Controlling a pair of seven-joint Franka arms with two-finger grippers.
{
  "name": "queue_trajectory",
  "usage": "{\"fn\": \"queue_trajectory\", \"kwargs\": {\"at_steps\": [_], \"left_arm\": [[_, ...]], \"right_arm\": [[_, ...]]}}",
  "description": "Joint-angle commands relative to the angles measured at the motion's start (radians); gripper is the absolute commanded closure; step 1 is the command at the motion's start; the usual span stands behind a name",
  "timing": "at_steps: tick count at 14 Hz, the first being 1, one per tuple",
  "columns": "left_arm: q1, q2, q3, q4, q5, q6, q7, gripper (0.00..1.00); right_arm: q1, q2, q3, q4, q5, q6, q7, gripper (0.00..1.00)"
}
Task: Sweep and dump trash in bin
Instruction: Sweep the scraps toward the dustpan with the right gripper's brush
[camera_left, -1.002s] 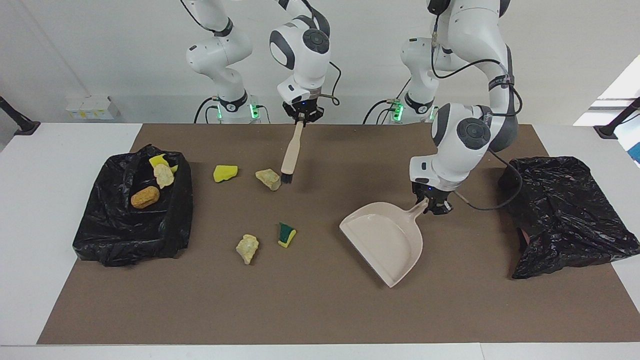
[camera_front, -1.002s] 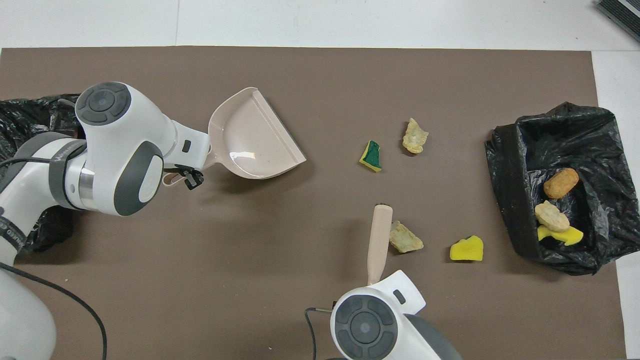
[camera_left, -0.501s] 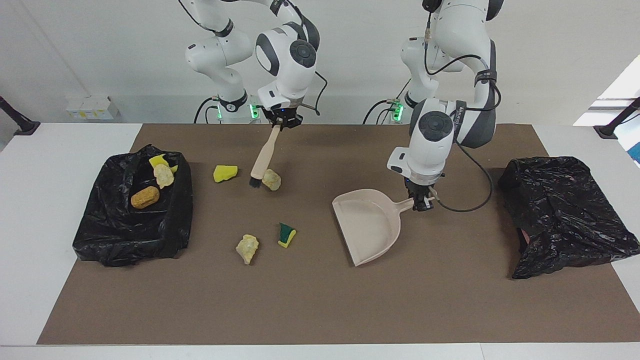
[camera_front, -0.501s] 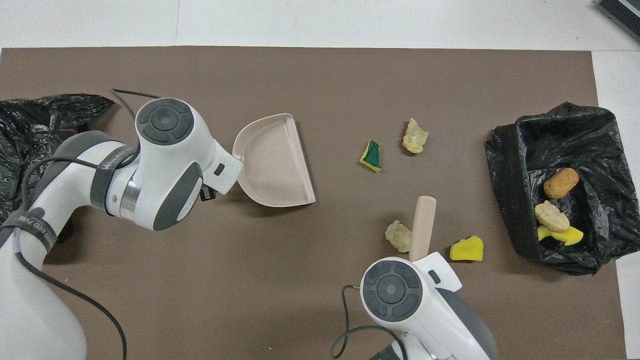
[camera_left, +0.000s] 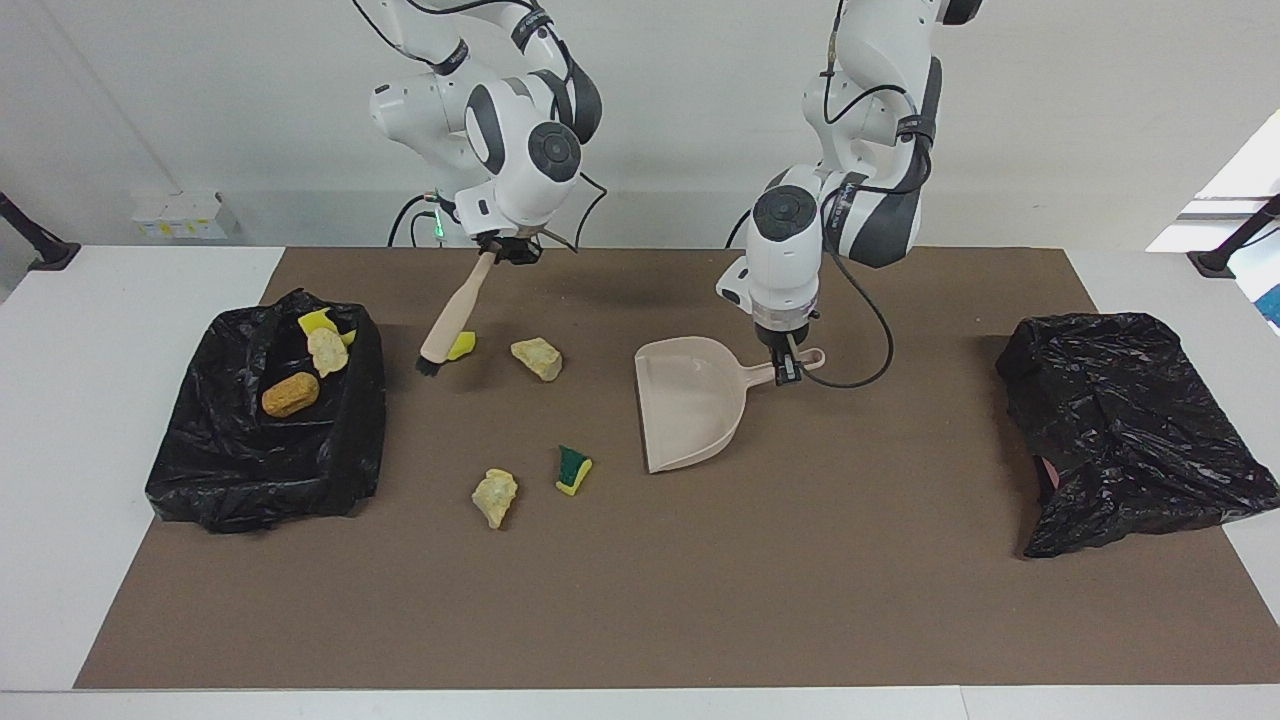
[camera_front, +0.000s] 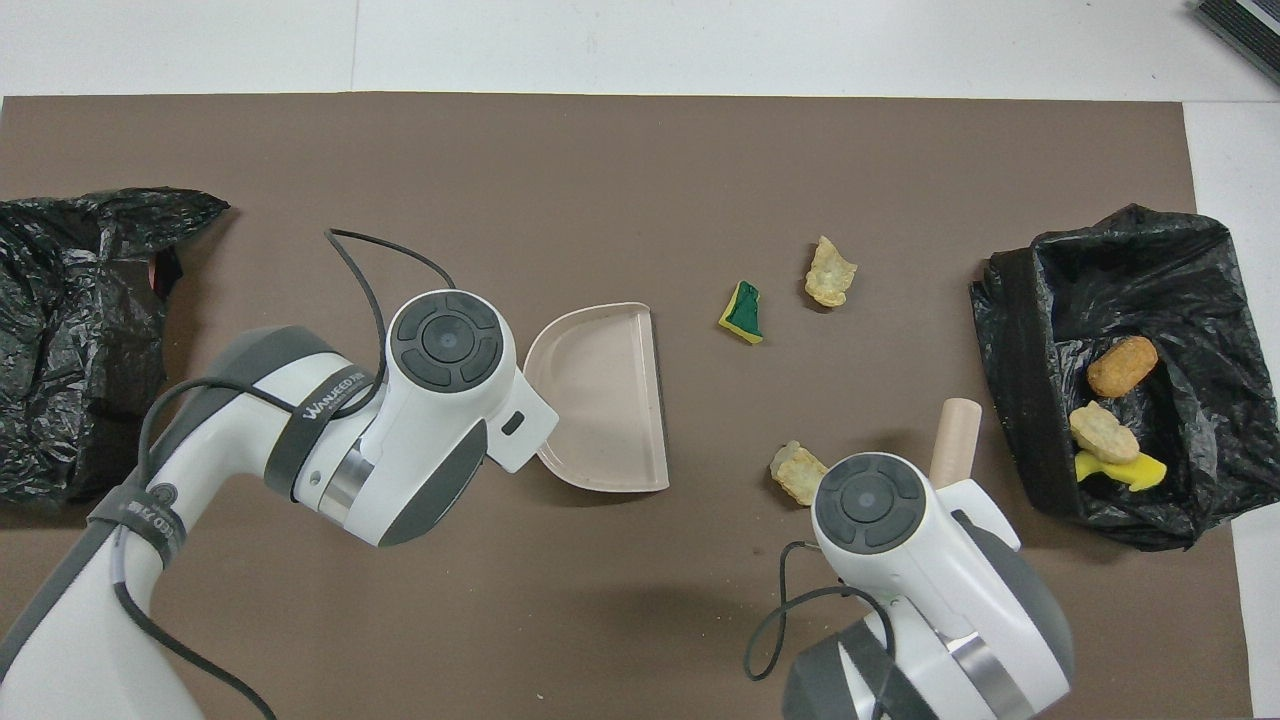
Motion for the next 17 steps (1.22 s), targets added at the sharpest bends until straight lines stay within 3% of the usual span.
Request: {"fn": "queue_trajectory", "kwargs": {"at_steps": [1,6,9,11,13,17], "left_arm": [[-0.036,-0.074,0.011,-0.095,0.020,0.026,-0.069,1.00],[-0.064,-0.076,0.011,-0.120,0.020,0.052,-0.134,1.00],[-0.067,-0.074,0.011,-0.120,0.020,0.058,-0.155,1.00],[-0.067,-0.074,0.010,-0.120,0.018,0.060,-0.163,1.00],[-0.066,-0.074,0.010,-0.120,0.014,0.058,-0.181,1.00],[-0.067,-0.074,0.010,-0.120,0.012,0.057,-0.197,1.00]], "right_arm": [[-0.059,-0.118,0.011,-0.150,-0.018,0.064,-0.056,1.00],[-0.094,-0.273,0.009,-0.333,0.000,0.080,-0.141,1.00],[-0.139,-0.274,0.008,-0.339,0.057,0.089,-0.222,1.00],[-0.121,-0.262,0.009,-0.334,0.161,0.144,-0.254,1.00],[-0.044,-0.184,0.011,-0.318,0.227,0.250,-0.232,1.00],[-0.025,0.027,0.017,-0.068,0.268,0.272,-0.227,1.00]]}}
